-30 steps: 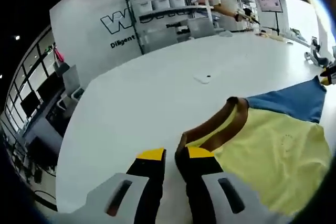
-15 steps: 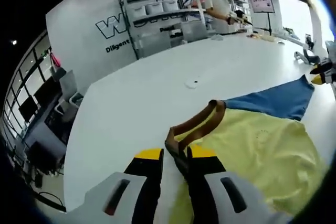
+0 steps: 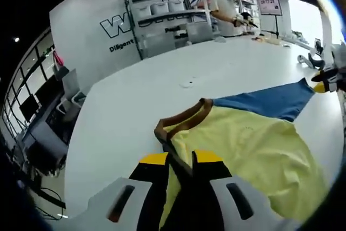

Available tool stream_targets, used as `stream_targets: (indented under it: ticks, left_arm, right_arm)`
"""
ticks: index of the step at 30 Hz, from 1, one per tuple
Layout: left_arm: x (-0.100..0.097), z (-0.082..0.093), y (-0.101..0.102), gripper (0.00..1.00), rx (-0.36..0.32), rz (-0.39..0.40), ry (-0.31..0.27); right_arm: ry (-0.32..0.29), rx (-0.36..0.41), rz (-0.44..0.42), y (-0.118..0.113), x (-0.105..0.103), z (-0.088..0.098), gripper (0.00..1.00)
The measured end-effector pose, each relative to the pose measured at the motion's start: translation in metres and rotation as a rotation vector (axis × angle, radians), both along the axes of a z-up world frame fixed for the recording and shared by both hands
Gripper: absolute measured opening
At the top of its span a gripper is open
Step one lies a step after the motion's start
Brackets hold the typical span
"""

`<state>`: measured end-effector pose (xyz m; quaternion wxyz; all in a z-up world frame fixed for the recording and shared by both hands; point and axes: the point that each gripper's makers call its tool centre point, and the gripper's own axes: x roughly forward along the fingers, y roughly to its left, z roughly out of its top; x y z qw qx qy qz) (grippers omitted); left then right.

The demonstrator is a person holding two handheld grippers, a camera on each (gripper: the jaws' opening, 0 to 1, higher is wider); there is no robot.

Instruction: Fold the garment on the visible template until the final outline fits inside the template.

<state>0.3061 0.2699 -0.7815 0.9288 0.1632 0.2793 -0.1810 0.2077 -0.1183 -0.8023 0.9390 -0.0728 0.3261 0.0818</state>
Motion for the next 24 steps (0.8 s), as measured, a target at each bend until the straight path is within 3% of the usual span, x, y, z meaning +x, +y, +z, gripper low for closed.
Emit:
stream_targets:
  ticks: [7,10,24]
  left_arm:
    - [-0.031,-0.003,0.0,0.17,-0.006,0.001,0.029]
    - [-0.051,-0.011,0.0,0.16,-0.031,0.014,0.081]
    - [-0.098,-0.015,-0.013,0.18,-0.02,-0.02,0.104]
  right_arm:
    - [-0.001,0.023,0.02,0.023,-0.01,-0.003,0.29]
    - [0.012,0.048,0.02,0.031,-0.013,-0.004,0.28]
    - [0.026,0.063,0.075,0.063,-0.031,-0.004,0.28]
